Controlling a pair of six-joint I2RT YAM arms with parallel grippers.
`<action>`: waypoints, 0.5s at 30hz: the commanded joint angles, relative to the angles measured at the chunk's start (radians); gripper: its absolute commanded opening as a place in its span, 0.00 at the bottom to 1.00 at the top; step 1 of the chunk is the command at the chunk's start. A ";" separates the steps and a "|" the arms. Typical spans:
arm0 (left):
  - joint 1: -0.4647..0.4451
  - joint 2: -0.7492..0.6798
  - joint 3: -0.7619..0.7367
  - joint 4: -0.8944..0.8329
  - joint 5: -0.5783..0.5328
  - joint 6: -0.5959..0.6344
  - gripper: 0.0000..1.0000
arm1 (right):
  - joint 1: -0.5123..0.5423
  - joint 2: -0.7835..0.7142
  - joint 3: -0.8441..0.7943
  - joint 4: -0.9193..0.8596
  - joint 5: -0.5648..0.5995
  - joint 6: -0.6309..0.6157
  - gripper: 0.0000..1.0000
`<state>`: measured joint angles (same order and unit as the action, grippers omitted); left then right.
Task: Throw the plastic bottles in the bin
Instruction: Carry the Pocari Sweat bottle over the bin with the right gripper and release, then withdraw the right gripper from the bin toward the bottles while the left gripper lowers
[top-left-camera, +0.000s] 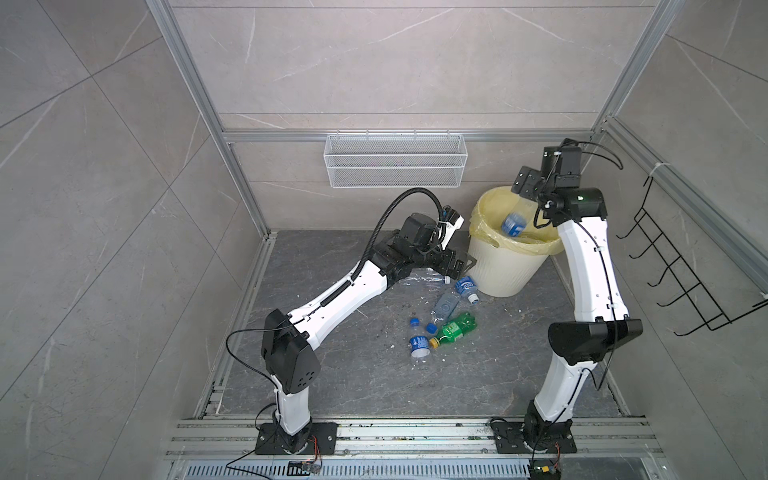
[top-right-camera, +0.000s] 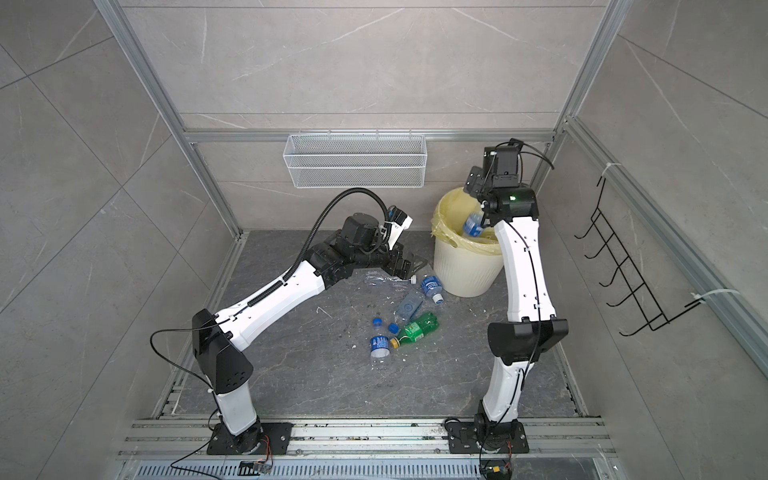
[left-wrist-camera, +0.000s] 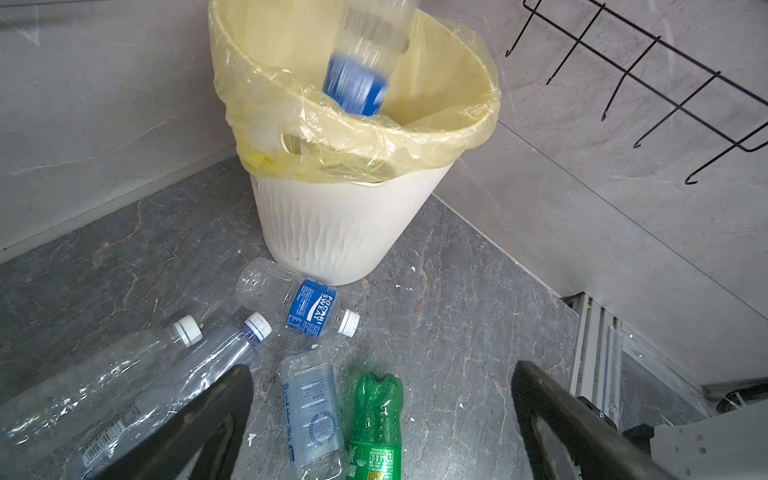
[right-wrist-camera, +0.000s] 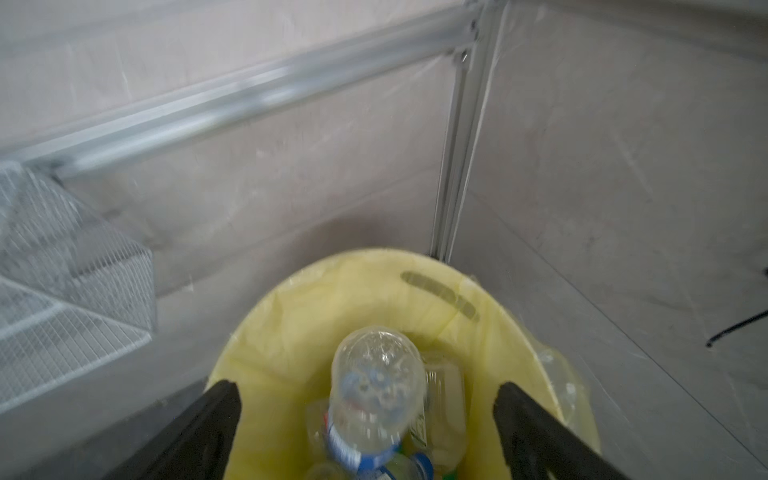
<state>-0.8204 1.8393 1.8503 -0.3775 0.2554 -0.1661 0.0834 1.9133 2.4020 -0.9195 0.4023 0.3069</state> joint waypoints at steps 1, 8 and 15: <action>-0.002 -0.005 0.017 0.009 -0.025 0.028 1.00 | 0.004 -0.136 -0.034 0.004 -0.053 0.008 1.00; 0.020 -0.006 0.001 0.014 -0.077 0.008 1.00 | 0.007 -0.271 -0.184 0.019 -0.100 0.019 0.99; 0.115 0.015 -0.007 -0.002 -0.063 -0.130 1.00 | 0.087 -0.387 -0.366 0.065 -0.124 0.031 1.00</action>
<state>-0.7509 1.8397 1.8454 -0.3794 0.1886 -0.2245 0.1276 1.5291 2.0918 -0.8722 0.3012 0.3218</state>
